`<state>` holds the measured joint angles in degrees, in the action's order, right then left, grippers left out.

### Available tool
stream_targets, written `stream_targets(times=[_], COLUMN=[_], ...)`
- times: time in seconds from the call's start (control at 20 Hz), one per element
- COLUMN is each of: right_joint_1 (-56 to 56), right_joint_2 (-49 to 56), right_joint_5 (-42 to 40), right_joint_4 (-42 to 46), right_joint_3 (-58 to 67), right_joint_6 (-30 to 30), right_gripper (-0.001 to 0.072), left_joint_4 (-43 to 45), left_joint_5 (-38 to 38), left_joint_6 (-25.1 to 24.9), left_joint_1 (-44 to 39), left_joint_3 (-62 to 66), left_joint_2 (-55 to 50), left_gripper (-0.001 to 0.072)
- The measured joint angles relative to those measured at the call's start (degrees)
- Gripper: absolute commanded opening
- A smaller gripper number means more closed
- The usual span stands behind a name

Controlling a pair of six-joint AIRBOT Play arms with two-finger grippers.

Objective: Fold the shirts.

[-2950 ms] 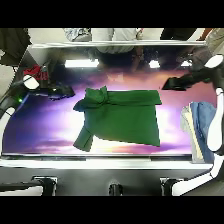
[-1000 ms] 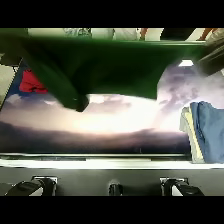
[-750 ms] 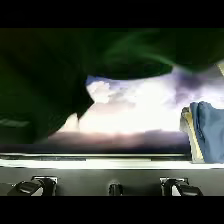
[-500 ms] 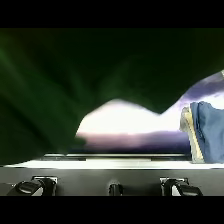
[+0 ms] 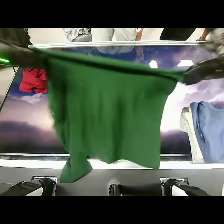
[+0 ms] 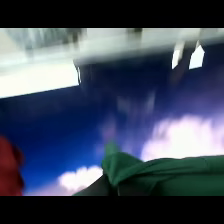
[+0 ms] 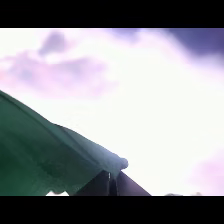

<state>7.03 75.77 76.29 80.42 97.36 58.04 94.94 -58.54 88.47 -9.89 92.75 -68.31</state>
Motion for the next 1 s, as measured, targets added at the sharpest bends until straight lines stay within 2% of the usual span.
stream_targets(times=[0.35,0.4,0.45,0.5,0.55,0.6,0.65,0.75,0.8,0.9,1.0], right_joint_1=[-0.4,-0.7,-1.0,-1.3,-1.4,-1.2,-0.7,1.4,2.8,5.8,8.3], right_joint_2=[19.6,21.3,22.4,23.3,23.6,23.6,23.2,21.1,20.1,18.4,17.2], right_joint_5=[-6.8,-6.9,-7.0,-7.1,-7.0,-6.7,-5.9,-3.2,-0.9,6.1,12.3], right_joint_4=[-3.9,-4.6,-5.5,-5.9,-6.5,-6.8,-7.0,-7.2,-7.0,-4.8,-2.4], right_joint_3=[-1.2,-1.2,-1.3,-1.2,-0.9,-0.4,0.2,1.4,1.8,1.9,-0.3], right_joint_6=[9.9,10.5,11.0,11.4,11.6,11.8,11.6,8.7,7.0,4.4,3.6], right_gripper=[0.0041,0.0041,0.0043,0.0127,0.0422,0.0587,0.0580,0.0440,0.0407,0.0394,0.0395], left_joint_4=[-4.1,-5.6,-6.6,-7.7,-8.4,-8.9,-9.4,-10.3,-11.4,-15.1,-18.4], left_joint_5=[2.7,2.3,1.4,0.7,-0.7,-2.7,-5.0,-11.0,-14.1,-20.3,-24.3], left_joint_6=[0.0,0.1,0.5,1.7,3.0,4.0,4.4,5.0,5.0,4.9,3.7], left_joint_1=[-2.2,-2.6,-2.8,-2.9,-2.6,-1.9,-0.7,3.1,5.4,10.3,14.1], left_joint_3=[-5.7,-6.0,-6.1,-5.9,-5.1,-4.0,-2.6,0.0,0.3,-1.7,-8.7], left_joint_2=[-20.7,-22.7,-24.0,-24.9,-25.4,-25.7,-25.7,-25.0,-24.5,-22.8,-19.7], left_gripper=[0.0035,0.0072,0.0168,0.0342,0.0495,0.0550,0.0549,0.0540,0.0530,0.0520,0.0464])
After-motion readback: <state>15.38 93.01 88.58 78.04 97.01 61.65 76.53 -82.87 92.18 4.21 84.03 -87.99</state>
